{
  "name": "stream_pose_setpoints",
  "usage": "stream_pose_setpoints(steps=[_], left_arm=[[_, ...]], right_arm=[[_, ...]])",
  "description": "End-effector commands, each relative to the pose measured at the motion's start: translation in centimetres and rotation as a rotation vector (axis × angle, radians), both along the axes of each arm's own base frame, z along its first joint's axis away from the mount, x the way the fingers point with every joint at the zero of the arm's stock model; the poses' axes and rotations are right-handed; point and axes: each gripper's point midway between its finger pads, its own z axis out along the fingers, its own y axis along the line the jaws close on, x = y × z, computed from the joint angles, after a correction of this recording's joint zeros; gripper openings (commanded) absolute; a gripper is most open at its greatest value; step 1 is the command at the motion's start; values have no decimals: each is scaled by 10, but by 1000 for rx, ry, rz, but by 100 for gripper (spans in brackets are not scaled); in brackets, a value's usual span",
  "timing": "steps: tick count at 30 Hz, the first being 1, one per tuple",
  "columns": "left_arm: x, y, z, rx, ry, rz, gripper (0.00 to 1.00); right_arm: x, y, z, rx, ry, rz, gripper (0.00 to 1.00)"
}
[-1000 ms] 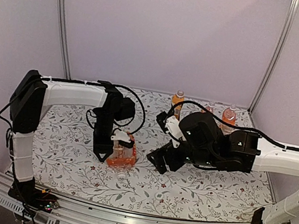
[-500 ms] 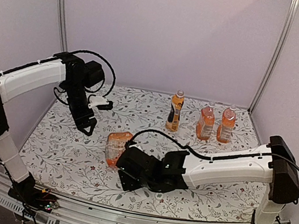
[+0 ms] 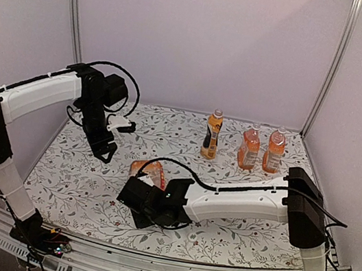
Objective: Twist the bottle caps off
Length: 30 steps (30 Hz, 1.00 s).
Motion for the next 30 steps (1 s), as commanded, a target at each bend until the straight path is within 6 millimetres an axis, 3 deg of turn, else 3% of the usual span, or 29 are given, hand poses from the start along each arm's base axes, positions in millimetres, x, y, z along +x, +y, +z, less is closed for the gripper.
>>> stream_pose_setpoints(steps=[1,20,23,25,28,30], left_arm=[[-29,15,4,50,109,3,84],[-38,11,10,5,120,-8,84],[-39,12,12,5,116,-10,84],[-40,12,13,2,114,-10,84],[-42,14,20,-1,101,-12,83],[-43,17,39,-6,62,-15,83]], right_arm=[[15,-12,-12,-94,-46,-46,63],[35,-14,-44,-30,120,38,40],[34,-18,-49,-37,131,27,25],[34,-19,-46,-32,129,22,14],[31,-14,-25,15,137,38,1],[26,-10,-1,63,147,68,0]])
